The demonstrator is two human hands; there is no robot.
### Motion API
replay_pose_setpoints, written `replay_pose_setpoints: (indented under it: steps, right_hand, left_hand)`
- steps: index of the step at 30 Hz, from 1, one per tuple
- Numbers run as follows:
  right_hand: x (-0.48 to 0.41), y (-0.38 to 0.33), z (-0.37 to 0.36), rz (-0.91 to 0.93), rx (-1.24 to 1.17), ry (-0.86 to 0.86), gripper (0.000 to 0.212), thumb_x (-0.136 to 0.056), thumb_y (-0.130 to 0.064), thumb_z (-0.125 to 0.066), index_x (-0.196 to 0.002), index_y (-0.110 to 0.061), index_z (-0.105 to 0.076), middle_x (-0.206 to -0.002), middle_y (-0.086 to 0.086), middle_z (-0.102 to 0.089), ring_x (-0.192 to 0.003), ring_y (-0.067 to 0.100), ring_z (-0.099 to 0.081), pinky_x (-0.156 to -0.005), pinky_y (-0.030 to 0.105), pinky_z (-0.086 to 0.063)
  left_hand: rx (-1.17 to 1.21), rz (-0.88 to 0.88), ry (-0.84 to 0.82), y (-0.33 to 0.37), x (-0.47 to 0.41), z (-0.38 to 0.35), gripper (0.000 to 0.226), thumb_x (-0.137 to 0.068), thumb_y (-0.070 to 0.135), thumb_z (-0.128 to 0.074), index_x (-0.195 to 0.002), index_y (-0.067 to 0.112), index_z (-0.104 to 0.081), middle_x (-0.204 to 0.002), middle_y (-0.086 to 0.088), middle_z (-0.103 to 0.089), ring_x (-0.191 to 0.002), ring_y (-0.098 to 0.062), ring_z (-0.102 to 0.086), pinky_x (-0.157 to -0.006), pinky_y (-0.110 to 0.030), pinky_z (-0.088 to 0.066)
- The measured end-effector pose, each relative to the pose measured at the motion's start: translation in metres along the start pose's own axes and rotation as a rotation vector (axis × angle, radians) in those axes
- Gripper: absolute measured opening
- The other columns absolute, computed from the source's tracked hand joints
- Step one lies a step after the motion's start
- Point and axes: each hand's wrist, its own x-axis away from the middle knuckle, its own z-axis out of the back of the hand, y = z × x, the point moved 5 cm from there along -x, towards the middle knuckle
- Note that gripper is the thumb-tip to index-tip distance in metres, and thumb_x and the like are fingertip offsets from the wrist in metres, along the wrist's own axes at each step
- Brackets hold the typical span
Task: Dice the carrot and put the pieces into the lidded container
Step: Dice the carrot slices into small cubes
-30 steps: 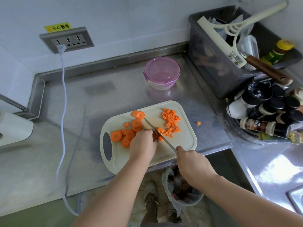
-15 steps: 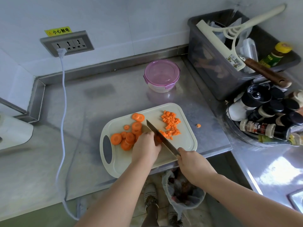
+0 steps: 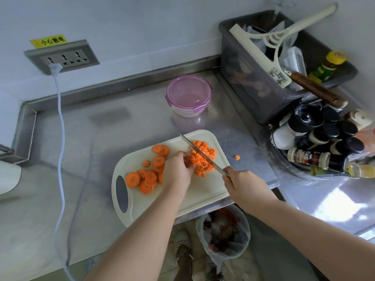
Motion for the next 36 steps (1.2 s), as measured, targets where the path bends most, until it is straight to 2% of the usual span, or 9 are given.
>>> replay_pose_setpoints:
  steps: [4, 7, 11, 15, 20, 26, 29, 31, 36]
  right_hand:
    - [0.0, 0.005, 0.007, 0.023, 0.043, 0.064, 0.03, -0.101, -0.035, -0.036, -0.125, -0.021, -0.048, -0.091, 0.0, -0.066, -0.08, 0.024, -0.064, -0.063, 0.032, -0.048]
    - [0.001, 0.006, 0.012, 0.066, 0.121, 0.128, 0.028, -0.1, -0.04, -0.038, -0.121, -0.025, -0.048, -0.091, -0.005, -0.066, -0.071, 0.019, -0.06, -0.056, 0.028, -0.042]
    - [0.005, 0.001, 0.024, 0.156, 0.25, 0.211, 0.03, -0.098, -0.039, -0.042, -0.124, -0.025, -0.048, -0.089, -0.006, -0.066, -0.063, 0.02, -0.046, -0.046, 0.023, -0.021]
    - [0.005, -0.004, 0.032, 0.222, 0.438, 0.287, 0.028, -0.072, -0.035, -0.077, -0.093, -0.019, -0.067, -0.054, -0.005, -0.061, -0.041, 0.018, -0.029, -0.043, 0.019, -0.004]
    - [0.003, -0.004, 0.034, 0.246, 0.445, 0.312, 0.035, -0.048, -0.028, -0.091, -0.069, -0.016, -0.066, -0.04, -0.005, -0.048, -0.036, 0.018, -0.017, -0.04, 0.018, -0.018]
    - [0.004, -0.002, 0.033, 0.256, 0.451, 0.273, 0.029, -0.069, -0.033, -0.081, -0.089, -0.017, -0.067, -0.054, -0.005, -0.057, -0.043, 0.019, -0.03, -0.042, 0.018, -0.013]
    - [0.002, 0.002, 0.034, 0.151, 0.325, 0.17, 0.025, -0.096, -0.037, -0.046, -0.118, -0.025, -0.052, -0.078, -0.006, -0.058, -0.062, 0.019, -0.046, -0.045, 0.023, -0.024]
    - [0.001, 0.003, 0.031, 0.073, 0.136, 0.083, 0.025, -0.098, -0.035, -0.044, -0.119, -0.027, -0.052, -0.079, -0.006, -0.055, -0.063, 0.017, -0.049, -0.047, 0.022, -0.03]
    - [-0.004, -0.002, 0.015, -0.077, -0.396, -0.09, 0.028, -0.098, -0.029, -0.045, -0.077, -0.011, -0.052, -0.063, 0.002, -0.051, -0.044, 0.013, -0.045, -0.045, 0.021, -0.035]
  left_hand:
    - [0.236, 0.1, -0.085, -0.019, -0.013, 0.015, 0.029, -0.082, 0.001, -0.067, -0.111, 0.002, -0.063, -0.09, 0.001, -0.067, -0.081, -0.016, -0.065, -0.082, -0.03, -0.053]
    - [0.428, 0.2, 0.019, -0.026, -0.022, 0.053, 0.024, -0.09, -0.004, -0.054, -0.109, 0.007, -0.061, -0.084, 0.006, -0.062, -0.07, -0.007, -0.06, -0.065, -0.021, -0.052]
    - [0.156, -0.084, 0.167, 0.009, -0.023, 0.094, 0.036, -0.086, -0.006, -0.043, -0.093, 0.022, -0.067, -0.093, 0.003, -0.066, -0.085, -0.012, -0.06, -0.079, -0.027, -0.047]
    - [-0.188, -0.367, -0.246, 0.044, -0.013, 0.049, 0.043, -0.082, -0.005, -0.041, -0.085, 0.026, -0.072, -0.098, 0.009, -0.066, -0.095, -0.012, -0.059, -0.09, -0.027, -0.044]
    - [-0.385, -0.383, -0.356, 0.039, -0.015, 0.019, 0.041, -0.088, 0.004, -0.041, -0.104, 0.029, -0.07, -0.119, 0.007, -0.061, -0.111, -0.016, -0.055, -0.096, -0.037, -0.043]
    - [-0.294, -0.349, -0.154, 0.034, -0.024, 0.031, 0.047, -0.085, -0.003, -0.041, -0.116, 0.02, -0.067, -0.123, 0.003, -0.063, -0.115, -0.019, -0.056, -0.1, -0.035, -0.043]
    - [-0.098, -0.27, -0.063, 0.026, -0.025, 0.05, 0.045, -0.088, -0.006, -0.038, -0.114, 0.016, -0.066, -0.114, 0.002, -0.066, -0.107, -0.019, -0.059, -0.097, -0.033, -0.045]
    - [0.032, -0.203, 0.02, 0.017, -0.024, 0.066, 0.043, -0.089, -0.007, -0.038, -0.113, 0.015, -0.066, -0.105, 0.004, -0.066, -0.099, -0.02, -0.062, -0.091, -0.031, -0.047]
    - [0.071, -0.04, 0.085, -0.037, -0.017, 0.092, 0.041, -0.09, -0.001, -0.043, -0.1, 0.034, -0.062, -0.098, 0.013, -0.063, -0.095, -0.017, -0.063, -0.089, -0.039, -0.052]
